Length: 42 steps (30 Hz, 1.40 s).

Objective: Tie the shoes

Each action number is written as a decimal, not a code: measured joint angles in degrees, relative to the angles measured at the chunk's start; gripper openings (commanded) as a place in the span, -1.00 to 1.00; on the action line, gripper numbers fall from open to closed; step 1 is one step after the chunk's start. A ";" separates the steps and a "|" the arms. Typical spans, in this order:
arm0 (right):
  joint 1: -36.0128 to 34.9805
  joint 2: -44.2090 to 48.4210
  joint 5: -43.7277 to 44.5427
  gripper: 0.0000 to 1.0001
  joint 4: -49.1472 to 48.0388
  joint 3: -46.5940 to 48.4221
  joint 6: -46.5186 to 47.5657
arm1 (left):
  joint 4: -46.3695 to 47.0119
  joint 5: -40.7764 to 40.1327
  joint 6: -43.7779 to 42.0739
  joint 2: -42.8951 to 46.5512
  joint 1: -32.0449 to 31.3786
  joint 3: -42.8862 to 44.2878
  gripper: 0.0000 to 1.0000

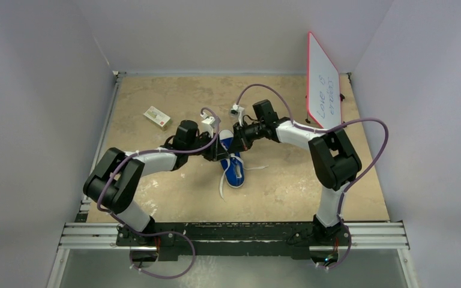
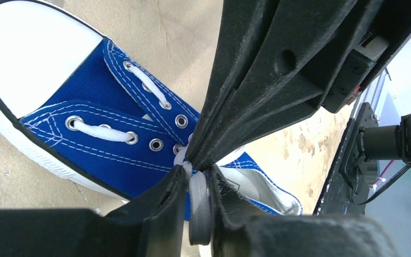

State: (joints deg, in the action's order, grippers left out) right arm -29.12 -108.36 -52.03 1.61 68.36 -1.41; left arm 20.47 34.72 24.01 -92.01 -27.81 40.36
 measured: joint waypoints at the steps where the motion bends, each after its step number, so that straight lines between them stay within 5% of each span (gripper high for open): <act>1: 0.07 0.00 0.00 -1.00 -0.22 -0.11 -0.13 | 0.31 -0.02 0.33 -0.09 -0.11 0.00 -0.78; 5: 0.35 0.17 0.04 -1.00 -0.68 -0.39 -0.63 | 0.59 -0.66 0.42 -0.13 -0.46 0.00 -1.00; 22: 1.11 1.07 -2.14 -1.00 -6.95 -3.23 -6.71 | 8.15 -15.93 -2.12 1.79 -4.79 -4.55 -1.00; 30: 1.88 1.07 -3.23 -0.99 -15.30 -5.57 -14.32 | 24.48 -21.59 2.67 0.61 -6.45 -10.86 -1.00; 42: 0.63 3.72 -8.28 -0.53 -17.16 -7.02 -20.28 | 61.57 -21.68 16.24 -15.37 -6.84 -17.44 -1.00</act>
State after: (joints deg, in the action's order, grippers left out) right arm -28.49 -104.64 -60.31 -15.55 61.34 -21.69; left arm 82.04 13.04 40.25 -107.37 -34.65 22.92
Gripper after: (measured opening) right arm 0.200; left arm 0.020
